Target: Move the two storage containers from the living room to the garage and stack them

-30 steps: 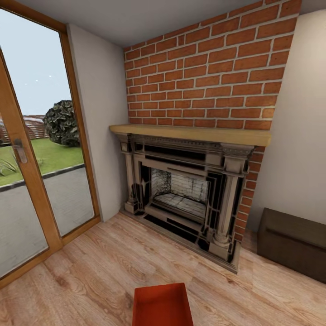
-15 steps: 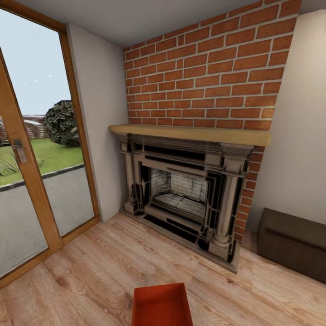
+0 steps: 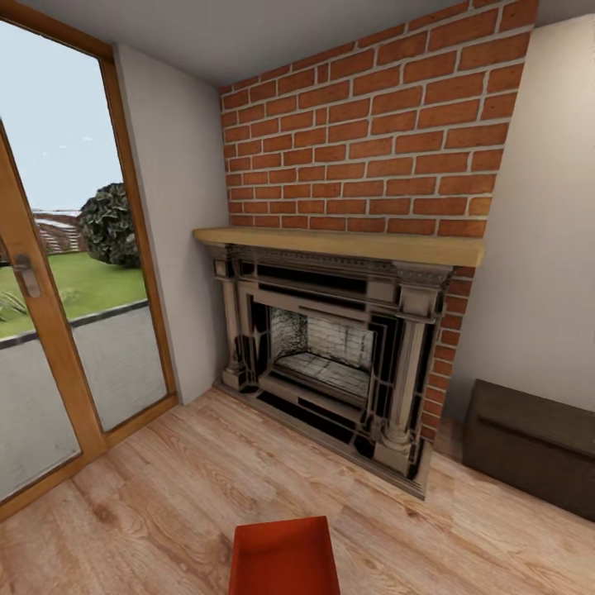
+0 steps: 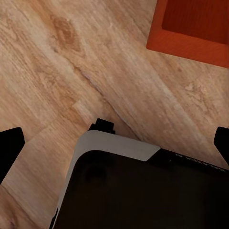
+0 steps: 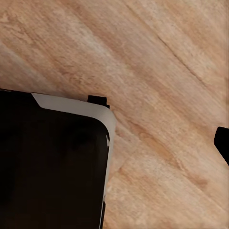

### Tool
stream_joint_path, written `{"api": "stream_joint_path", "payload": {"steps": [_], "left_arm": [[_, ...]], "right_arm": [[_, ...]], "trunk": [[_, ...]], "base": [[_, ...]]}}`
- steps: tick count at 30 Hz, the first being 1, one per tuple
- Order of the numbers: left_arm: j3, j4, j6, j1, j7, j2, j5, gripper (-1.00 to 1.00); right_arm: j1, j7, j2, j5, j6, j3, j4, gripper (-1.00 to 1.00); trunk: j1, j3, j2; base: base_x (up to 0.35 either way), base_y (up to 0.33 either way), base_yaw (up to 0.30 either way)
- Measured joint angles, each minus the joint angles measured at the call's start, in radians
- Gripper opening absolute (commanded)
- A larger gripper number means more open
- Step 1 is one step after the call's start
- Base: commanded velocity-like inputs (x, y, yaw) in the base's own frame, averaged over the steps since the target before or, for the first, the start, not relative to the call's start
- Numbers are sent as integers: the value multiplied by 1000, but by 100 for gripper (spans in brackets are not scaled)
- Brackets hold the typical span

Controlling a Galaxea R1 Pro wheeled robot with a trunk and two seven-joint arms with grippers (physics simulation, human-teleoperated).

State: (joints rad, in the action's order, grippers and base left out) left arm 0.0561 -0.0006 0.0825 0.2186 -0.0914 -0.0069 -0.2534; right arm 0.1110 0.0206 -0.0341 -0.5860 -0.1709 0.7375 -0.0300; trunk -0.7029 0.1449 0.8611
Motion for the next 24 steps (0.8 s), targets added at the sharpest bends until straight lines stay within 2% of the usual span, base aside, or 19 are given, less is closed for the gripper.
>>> {"api": "stream_joint_path", "payload": {"steps": [11, 24], "left_arm": [[0, 0, 0, 0, 0, 1, 0, 100], [0, 0, 0, 0, 0, 1, 1, 100]], "right_arm": [[0, 0, -3, 1, -1, 0, 0, 100], [0, 0, -1, 1, 0, 0, 0, 100]], "trunk": [[0, 0, 0], [0, 0, 0]], "base": [[0, -1, 141], [0, 0, 19]]}}
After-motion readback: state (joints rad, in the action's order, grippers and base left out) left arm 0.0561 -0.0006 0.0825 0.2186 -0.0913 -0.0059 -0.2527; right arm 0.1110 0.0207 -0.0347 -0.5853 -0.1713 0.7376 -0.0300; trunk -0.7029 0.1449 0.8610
